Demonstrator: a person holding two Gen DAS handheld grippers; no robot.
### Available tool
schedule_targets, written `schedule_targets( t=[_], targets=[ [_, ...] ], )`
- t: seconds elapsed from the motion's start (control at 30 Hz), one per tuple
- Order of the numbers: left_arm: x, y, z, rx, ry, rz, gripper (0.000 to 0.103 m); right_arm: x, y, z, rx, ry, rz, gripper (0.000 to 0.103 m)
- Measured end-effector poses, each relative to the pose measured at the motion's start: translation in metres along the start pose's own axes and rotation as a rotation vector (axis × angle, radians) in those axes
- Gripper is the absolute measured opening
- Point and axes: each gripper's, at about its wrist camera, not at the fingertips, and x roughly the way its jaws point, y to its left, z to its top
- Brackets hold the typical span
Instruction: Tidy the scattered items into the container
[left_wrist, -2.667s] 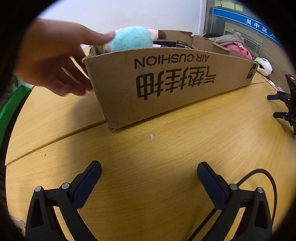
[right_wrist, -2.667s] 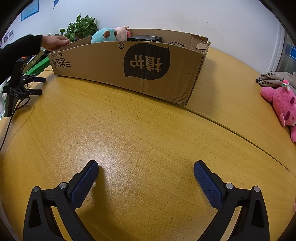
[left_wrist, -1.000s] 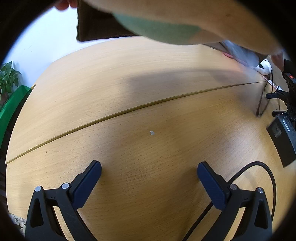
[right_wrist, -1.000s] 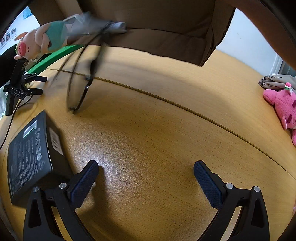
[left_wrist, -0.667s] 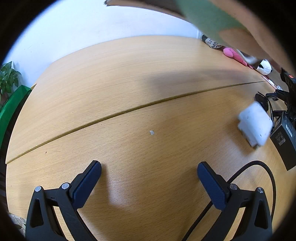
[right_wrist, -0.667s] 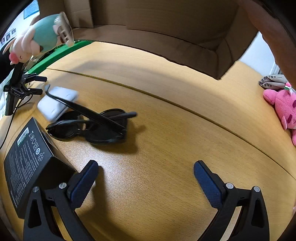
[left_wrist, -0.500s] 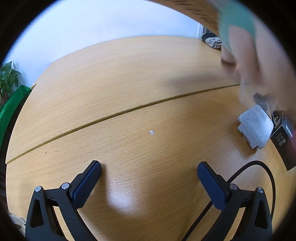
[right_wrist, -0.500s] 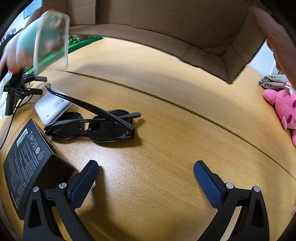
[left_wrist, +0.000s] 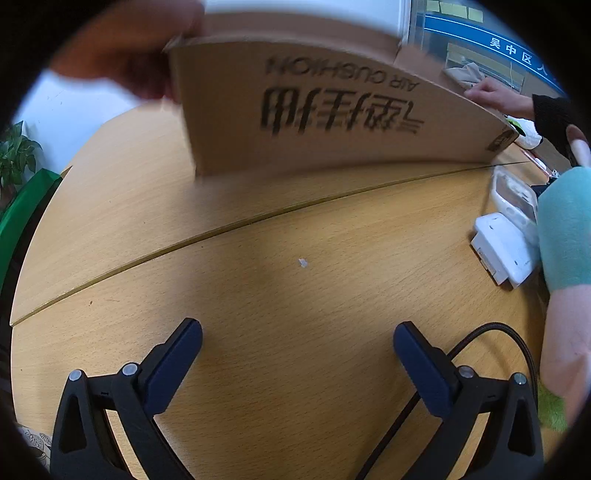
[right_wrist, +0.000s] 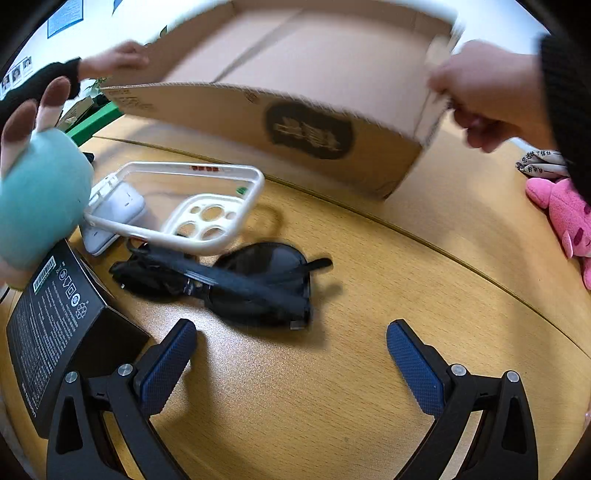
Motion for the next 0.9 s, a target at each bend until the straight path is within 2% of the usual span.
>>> schedule_targets(
  t=[0.9],
  targets=[
    [-0.0056,0.0024,0.0025,0.000,-0.003,0.002,0.103,0.0052,-0.0006,-0.0037,0.001,-0.001,0.002,0.103]
  ],
)
